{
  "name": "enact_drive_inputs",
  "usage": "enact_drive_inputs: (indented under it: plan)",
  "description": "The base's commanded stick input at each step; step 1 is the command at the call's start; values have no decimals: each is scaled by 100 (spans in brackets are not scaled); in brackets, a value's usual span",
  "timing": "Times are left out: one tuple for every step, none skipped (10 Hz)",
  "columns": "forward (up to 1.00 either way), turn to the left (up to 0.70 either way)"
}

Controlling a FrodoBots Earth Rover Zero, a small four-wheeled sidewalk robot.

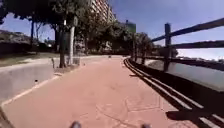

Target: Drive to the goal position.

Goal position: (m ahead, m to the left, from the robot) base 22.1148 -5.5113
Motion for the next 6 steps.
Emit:
enact_drive_inputs:
  plan:
    - [100,0]
    - [100,0]
    - [100,0]
    - [100,0]
    - [100,0]
    - [100,0]
